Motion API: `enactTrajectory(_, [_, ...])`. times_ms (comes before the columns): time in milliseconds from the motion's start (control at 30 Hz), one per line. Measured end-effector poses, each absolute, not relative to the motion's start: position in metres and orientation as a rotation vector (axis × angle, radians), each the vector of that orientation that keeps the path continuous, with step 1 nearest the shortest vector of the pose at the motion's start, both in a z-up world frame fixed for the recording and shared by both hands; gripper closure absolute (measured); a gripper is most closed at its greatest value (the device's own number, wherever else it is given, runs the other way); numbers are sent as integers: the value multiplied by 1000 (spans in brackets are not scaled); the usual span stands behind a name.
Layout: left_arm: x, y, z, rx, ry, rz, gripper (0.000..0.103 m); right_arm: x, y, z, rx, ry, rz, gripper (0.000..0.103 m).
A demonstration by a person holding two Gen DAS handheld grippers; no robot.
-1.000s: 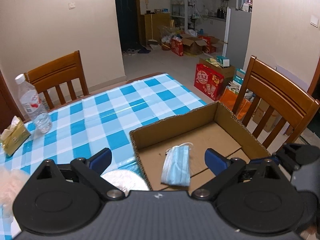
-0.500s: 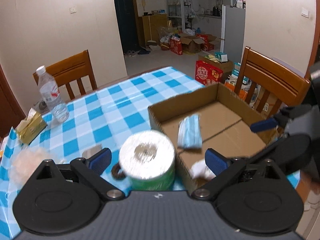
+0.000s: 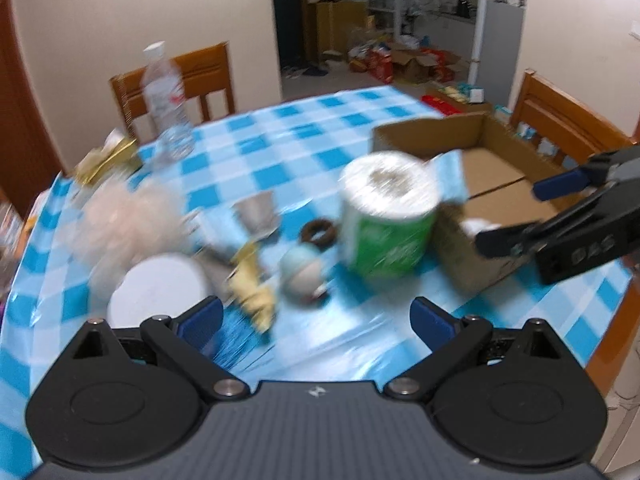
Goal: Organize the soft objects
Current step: 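Move both grippers back over the table toward the sachet and doll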
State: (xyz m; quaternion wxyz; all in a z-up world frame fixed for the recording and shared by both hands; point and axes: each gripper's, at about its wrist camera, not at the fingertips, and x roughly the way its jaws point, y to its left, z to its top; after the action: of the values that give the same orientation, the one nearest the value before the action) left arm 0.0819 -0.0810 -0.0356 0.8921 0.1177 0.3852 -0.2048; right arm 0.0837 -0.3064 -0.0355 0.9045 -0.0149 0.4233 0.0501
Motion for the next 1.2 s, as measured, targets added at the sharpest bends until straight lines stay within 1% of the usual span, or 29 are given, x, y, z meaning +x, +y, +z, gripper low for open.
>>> enactTrajectory(233, [84, -26, -71, 220, 873, -331, 4, 82, -264, -46, -39, 892, 134, 0])
enactTrajectory(500, [82, 21, -97, 175, 930, -272, 4, 80, -214, -66, -64, 920, 172, 0])
enactTrajectory(700, [80, 37, -113, 156, 966, -224, 4, 81, -188, -78, -106, 937, 189, 0])
enactTrajectory(867, [78, 34, -118, 123, 970, -153, 5, 87, -174, -90, -174, 949, 240, 0])
enactTrajectory(967, [79, 30, -118, 83, 959, -129, 12, 93, -170, -96, -222, 940, 282, 0])
enactTrajectory(1100, [81, 20, -120, 58, 959, -89, 28, 100, -169, -100, -261, 928, 345, 0])
enactTrajectory(1200, [82, 13, -122, 42, 964, -61, 33, 106, -168, -104, -286, 922, 391, 0])
